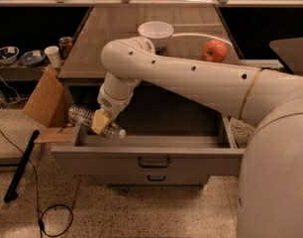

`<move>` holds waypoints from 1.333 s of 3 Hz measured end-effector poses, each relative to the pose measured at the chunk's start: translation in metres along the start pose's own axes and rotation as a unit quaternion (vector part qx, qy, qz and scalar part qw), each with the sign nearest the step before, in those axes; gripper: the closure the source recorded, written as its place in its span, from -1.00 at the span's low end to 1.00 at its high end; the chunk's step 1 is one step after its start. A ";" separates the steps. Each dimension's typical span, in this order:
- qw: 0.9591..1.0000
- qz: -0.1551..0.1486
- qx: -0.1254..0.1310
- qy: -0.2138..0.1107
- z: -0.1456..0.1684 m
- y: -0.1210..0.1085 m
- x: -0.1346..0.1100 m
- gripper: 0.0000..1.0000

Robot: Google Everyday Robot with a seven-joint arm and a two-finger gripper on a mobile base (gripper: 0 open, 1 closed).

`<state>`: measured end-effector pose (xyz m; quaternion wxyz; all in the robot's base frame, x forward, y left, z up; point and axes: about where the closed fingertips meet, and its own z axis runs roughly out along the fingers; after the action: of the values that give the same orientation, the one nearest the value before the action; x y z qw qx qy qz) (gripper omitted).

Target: Place water bottle into top drawer

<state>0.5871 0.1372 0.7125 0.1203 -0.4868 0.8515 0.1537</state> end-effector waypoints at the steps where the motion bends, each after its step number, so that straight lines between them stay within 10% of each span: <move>1: 1.000 0.030 0.004 0.004 -0.001 -0.005 0.010 0.09; 3: 0.997 0.077 0.014 0.008 -0.006 -0.011 0.020 -0.97; 4: 0.996 0.087 0.021 0.003 -0.010 -0.011 0.020 -1.00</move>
Offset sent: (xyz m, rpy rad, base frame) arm -0.0003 -0.0307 -0.0020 -0.0225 0.0570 -0.1858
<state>0.5861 0.1119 0.7133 0.1143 -0.4088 0.8939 0.1442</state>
